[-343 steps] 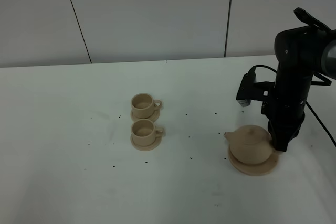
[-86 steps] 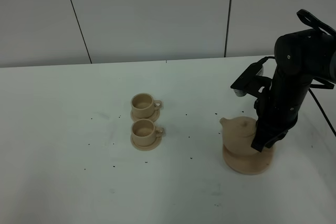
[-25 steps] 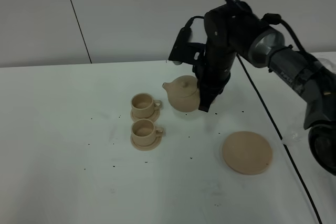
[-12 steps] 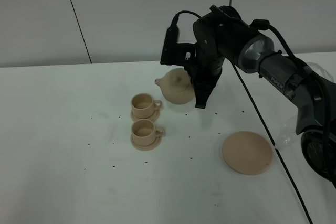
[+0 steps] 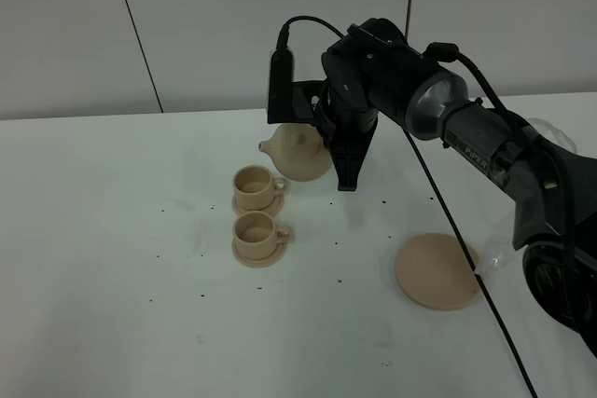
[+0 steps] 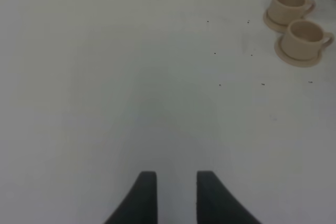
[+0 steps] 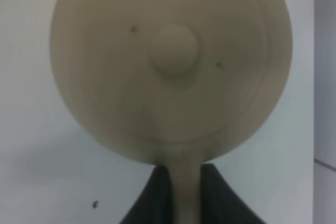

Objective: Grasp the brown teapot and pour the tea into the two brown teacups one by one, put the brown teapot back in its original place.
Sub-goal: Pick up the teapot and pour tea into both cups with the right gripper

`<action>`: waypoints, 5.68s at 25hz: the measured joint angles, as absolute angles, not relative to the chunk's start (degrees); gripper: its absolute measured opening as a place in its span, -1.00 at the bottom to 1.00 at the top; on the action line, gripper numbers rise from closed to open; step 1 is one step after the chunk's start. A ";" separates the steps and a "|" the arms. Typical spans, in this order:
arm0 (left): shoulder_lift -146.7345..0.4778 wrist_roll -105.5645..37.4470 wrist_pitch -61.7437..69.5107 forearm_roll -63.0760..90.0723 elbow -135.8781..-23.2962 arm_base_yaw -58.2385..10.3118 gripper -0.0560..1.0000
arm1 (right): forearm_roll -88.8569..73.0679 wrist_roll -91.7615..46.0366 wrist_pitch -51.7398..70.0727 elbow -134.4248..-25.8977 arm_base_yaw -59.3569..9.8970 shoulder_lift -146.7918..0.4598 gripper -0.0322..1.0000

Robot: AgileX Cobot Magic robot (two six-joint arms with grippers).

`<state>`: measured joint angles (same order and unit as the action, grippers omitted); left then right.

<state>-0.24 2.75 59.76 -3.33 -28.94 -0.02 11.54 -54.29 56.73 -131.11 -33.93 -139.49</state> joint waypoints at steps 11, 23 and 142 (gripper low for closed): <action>-0.24 2.75 59.76 -3.33 -28.94 -0.02 -0.41 | 12.60 -57.10 53.25 -131.11 -34.05 -139.49 -0.75; -0.24 2.75 59.76 -3.33 -28.94 -0.02 -0.41 | 13.66 -59.77 52.27 -131.11 -34.28 -139.49 -0.75; -0.24 2.75 59.76 -3.33 -28.94 -0.02 -0.41 | 44.71 -61.87 48.00 -131.11 -42.28 -144.25 -0.75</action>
<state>-0.24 2.75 59.76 -3.33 -28.94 -0.02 44.71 -61.87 48.00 -131.11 -42.28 -144.25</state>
